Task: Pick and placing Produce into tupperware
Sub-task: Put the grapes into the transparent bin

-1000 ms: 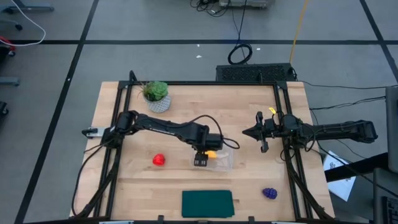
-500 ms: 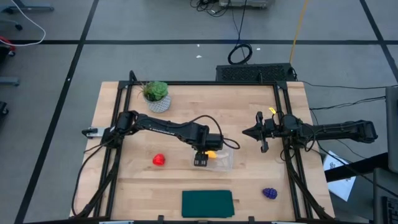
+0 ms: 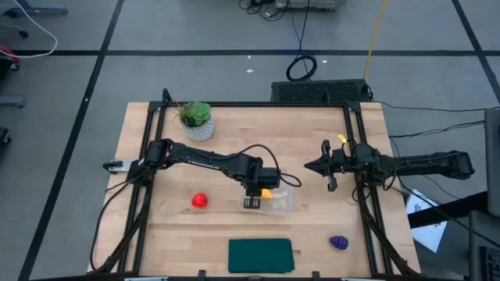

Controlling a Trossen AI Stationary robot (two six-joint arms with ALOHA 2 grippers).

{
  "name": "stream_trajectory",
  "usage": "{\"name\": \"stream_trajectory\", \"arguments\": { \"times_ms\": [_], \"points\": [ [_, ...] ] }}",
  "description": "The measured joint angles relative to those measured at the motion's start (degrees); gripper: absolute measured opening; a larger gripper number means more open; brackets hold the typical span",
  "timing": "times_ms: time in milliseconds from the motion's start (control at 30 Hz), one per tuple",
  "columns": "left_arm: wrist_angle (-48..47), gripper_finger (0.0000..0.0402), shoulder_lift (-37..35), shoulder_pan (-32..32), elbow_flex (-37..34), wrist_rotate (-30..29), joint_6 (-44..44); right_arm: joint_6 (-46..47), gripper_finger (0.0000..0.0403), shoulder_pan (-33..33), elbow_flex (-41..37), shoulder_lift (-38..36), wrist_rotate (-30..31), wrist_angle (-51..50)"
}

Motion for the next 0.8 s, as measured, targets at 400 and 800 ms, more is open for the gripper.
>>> {"name": "stream_trajectory", "arguments": {
  "times_ms": [400,800],
  "points": [
    [-0.4,0.0018,0.0,0.0,0.0,0.0,0.4,0.0,0.0000,0.0,0.0,0.0,0.0,0.0],
    [-3.6,0.0015,-1.7,-0.1,0.0,-1.4,0.7,0.0,0.0000,0.0,0.0,0.0,0.0,0.0]
  ]
}}
